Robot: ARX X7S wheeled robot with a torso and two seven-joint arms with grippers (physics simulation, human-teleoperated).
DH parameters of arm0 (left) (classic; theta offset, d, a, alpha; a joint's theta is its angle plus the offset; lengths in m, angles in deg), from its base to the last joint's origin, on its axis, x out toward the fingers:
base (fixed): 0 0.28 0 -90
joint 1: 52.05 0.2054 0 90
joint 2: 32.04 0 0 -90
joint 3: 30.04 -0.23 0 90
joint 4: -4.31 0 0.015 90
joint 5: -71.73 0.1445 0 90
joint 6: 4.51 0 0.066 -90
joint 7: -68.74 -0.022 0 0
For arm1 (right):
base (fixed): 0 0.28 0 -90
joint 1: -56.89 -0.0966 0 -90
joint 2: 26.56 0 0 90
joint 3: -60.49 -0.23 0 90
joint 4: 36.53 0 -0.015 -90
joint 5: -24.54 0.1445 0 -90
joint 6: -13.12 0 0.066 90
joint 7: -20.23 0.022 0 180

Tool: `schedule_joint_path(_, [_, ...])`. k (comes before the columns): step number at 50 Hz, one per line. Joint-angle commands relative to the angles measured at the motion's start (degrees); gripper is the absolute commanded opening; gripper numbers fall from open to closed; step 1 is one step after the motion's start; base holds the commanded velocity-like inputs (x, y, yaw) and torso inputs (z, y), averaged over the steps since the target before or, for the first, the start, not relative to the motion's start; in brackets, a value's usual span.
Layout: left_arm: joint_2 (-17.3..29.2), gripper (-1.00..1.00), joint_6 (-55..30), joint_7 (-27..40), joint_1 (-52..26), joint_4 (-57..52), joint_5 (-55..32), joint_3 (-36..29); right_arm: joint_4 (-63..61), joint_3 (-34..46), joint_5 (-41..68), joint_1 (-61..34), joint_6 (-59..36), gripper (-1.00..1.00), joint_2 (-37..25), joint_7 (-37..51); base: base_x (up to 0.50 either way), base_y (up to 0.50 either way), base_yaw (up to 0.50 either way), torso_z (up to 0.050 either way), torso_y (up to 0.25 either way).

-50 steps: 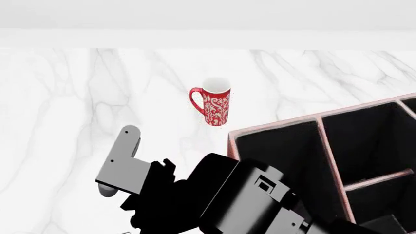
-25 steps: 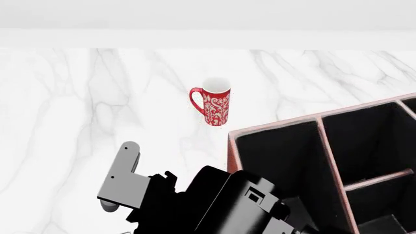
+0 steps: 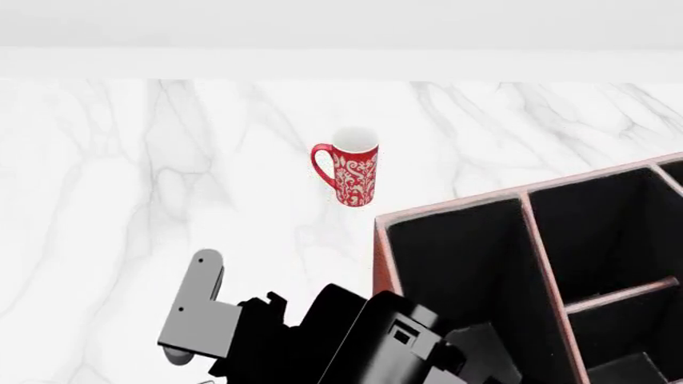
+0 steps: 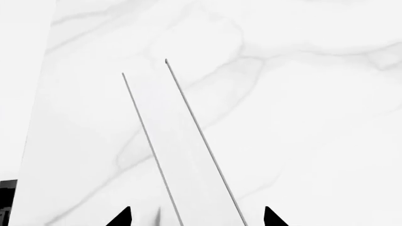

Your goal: Pick up the book and place it in the left compartment of the caddy.

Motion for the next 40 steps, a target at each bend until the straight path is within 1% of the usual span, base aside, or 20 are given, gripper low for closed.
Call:
schedule_joint_path(1, [0.3,1.0,0.3,0.2,0.3,-0.2,-0.3,0.2,1.2,0.6,-0.8,0.4,1.4,1.0,0.6,-0.3,0.0,0.0,0.0,0.0,0.0])
schedule_joint_path(31, [0.7,1.0,1.3,0.3,1.2,-0.7,-0.2,0.4,3.5,0.9,-1.2,1.3,2.8,1.0,1.2,-0.3,0.0,0.0,0.0,0.0,0.0])
schedule_joint_path(32, [0.8,1.0,1.3,0.4,1.2,-0.7,-0.4,0.5,3.6,1.1,-1.5,1.4,3.1,-1.0,1.2,-0.3,0.0,0.0,0.0,0.0,0.0])
schedule_joint_path(40, [0.9,1.0,1.7,0.4,1.6,-0.9,-0.5,0.8,3.5,1.4,-1.6,1.3,3.0,-1.0,1.1,-0.6,0.0,0.0,0.0,0.0,0.0])
